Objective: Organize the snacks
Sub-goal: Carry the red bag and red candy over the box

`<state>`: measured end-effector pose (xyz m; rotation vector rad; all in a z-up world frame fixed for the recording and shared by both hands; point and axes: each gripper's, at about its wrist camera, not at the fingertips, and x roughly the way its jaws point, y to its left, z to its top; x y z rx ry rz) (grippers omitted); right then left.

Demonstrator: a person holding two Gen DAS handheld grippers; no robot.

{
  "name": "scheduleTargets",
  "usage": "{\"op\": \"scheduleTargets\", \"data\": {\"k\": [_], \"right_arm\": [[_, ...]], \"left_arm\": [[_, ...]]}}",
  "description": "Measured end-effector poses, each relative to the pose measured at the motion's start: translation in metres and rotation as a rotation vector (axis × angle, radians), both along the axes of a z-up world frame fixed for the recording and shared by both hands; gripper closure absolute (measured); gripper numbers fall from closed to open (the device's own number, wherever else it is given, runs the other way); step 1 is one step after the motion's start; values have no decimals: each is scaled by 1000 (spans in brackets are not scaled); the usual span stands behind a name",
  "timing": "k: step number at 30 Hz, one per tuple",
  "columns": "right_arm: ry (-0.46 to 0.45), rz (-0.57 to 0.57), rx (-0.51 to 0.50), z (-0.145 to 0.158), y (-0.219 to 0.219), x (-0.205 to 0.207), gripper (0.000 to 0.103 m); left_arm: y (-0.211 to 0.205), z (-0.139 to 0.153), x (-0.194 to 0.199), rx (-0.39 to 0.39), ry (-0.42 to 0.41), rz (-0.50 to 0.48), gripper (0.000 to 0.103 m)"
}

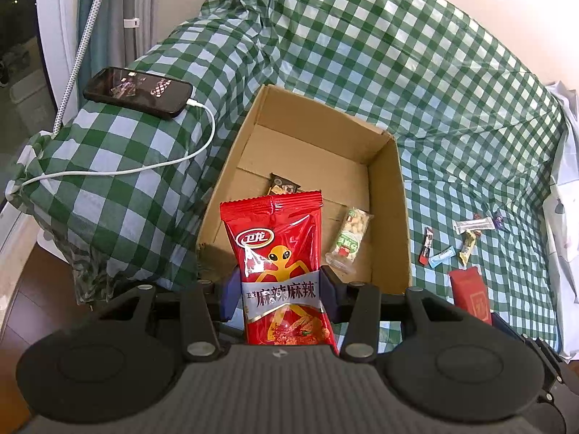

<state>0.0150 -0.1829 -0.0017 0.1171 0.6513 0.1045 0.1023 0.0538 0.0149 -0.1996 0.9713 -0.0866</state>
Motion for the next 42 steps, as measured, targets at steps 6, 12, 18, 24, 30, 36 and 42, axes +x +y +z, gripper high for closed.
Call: {"op": "scheduleTargets", "data": {"k": [6,12,18,24,30,36,42], "right_arm": [[21,6,-3,-6,1,23,52],[29,12,-6,-11,-2,52,52],[29,24,-9,-16,2,89,52],[34,30,-8,-26,5,126,52],[52,35,-1,-41,9,160,52],[79,40,1,-57,11,186,52],[112,43,-2,-75,11,204,51]], "left_arm": [[-3,0,21,7,-6,0,53],[-8,-1,54,10,-9,-8,53],[-16,-3,90,24,-18,-28,53],[-23,-14,125,43,-13,-34,53],[-27,-33,157,66,9,-33,53],[-23,-56,184,87,37,-33,53],[-28,-76,203,116,62,-39,53]]}}
